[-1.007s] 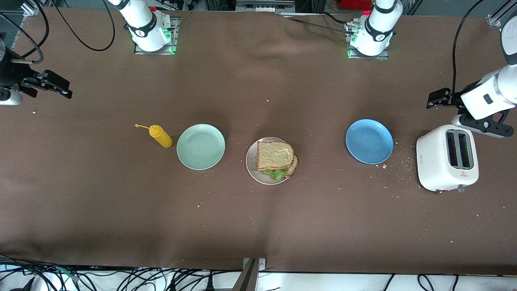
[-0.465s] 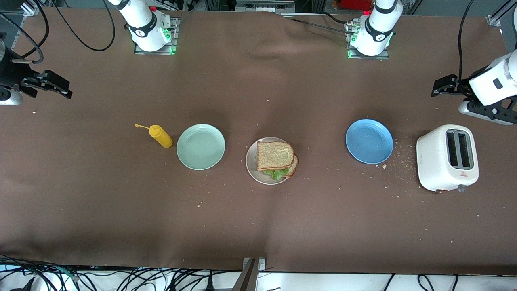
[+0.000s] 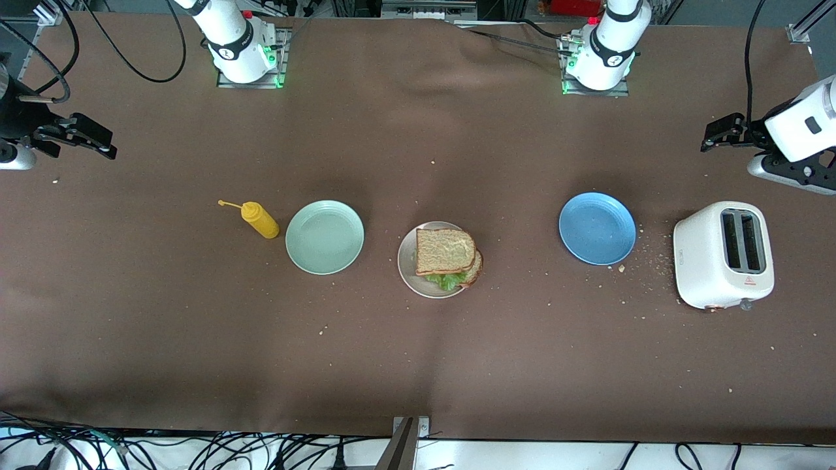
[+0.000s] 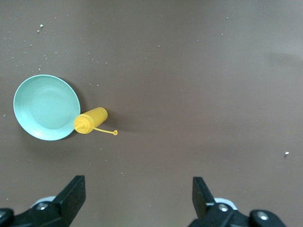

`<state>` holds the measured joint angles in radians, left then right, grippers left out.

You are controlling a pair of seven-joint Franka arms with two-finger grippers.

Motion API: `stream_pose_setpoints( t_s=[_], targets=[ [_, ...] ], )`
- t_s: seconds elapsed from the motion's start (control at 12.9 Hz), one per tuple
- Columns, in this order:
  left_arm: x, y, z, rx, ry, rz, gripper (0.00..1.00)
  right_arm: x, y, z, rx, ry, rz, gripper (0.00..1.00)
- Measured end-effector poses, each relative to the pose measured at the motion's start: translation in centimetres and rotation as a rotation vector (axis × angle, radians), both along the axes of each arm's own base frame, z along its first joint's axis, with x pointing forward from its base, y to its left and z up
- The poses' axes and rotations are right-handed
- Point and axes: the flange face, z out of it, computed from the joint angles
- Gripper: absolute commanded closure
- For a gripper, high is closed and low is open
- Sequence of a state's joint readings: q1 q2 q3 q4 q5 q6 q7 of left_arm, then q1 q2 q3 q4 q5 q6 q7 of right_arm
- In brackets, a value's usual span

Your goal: Make sandwich in beige plate with both arms

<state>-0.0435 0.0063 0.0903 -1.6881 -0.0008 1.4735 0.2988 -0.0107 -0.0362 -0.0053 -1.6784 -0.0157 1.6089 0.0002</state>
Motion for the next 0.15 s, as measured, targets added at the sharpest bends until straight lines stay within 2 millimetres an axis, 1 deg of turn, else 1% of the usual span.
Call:
stream_pose_setpoints(
  t_s=[0.15],
  targets=[
    [-0.03, 0.0, 0.0, 0.0, 0.0, 0.0, 0.0, 0.0, 0.0, 0.0, 0.0, 0.0, 0.0, 0.0]
  ],
)
